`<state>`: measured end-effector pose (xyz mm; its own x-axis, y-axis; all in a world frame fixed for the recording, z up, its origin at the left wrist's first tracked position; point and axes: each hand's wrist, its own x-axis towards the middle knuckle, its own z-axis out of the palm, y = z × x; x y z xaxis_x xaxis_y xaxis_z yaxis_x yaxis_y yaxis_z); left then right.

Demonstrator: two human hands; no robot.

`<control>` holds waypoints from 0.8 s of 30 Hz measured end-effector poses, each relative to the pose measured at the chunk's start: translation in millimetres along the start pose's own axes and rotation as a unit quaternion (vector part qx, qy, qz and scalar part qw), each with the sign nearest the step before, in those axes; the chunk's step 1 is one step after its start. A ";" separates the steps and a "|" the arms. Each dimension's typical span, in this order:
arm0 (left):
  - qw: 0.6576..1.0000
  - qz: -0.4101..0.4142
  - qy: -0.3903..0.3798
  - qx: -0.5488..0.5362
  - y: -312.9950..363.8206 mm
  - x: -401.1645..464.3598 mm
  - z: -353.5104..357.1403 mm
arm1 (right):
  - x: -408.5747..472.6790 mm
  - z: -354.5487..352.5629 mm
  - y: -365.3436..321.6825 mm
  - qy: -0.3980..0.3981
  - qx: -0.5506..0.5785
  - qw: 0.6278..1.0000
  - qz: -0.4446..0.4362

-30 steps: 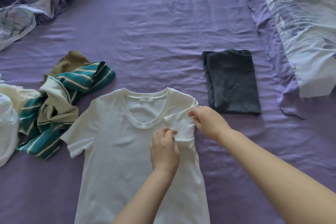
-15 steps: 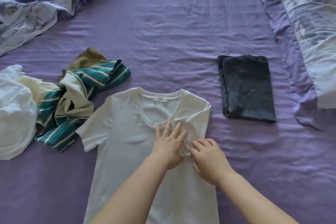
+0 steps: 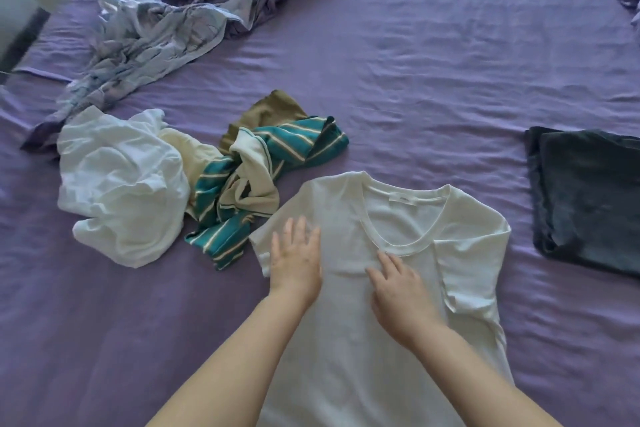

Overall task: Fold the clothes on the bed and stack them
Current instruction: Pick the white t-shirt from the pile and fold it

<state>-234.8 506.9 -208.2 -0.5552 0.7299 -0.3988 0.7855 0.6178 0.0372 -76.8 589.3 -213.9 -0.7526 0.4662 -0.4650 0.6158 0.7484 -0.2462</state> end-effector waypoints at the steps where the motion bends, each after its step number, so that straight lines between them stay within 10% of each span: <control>1: 1.000 -0.022 0.008 -0.003 -10.7 4.4 -3.6 | 7.0 -1.1 -9.8 -0.001 -0.004 1.000 -0.007; 16: 0.997 -0.031 0.005 0.071 -56.4 56.2 -16.3 | 83.6 -8.3 -56.9 -0.076 -0.132 0.984 -0.096; 24: 0.918 -0.090 -0.050 -0.384 -37.9 52.7 -43.2 | 73.2 -9.4 -45.3 -0.030 -0.064 0.997 -0.033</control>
<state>-305.6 534.7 -191.0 -0.5987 0.5892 -0.5426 0.2383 0.7778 0.5816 -162.0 594.0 -228.8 -0.7722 0.3877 -0.5033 0.5277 0.8326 -0.1682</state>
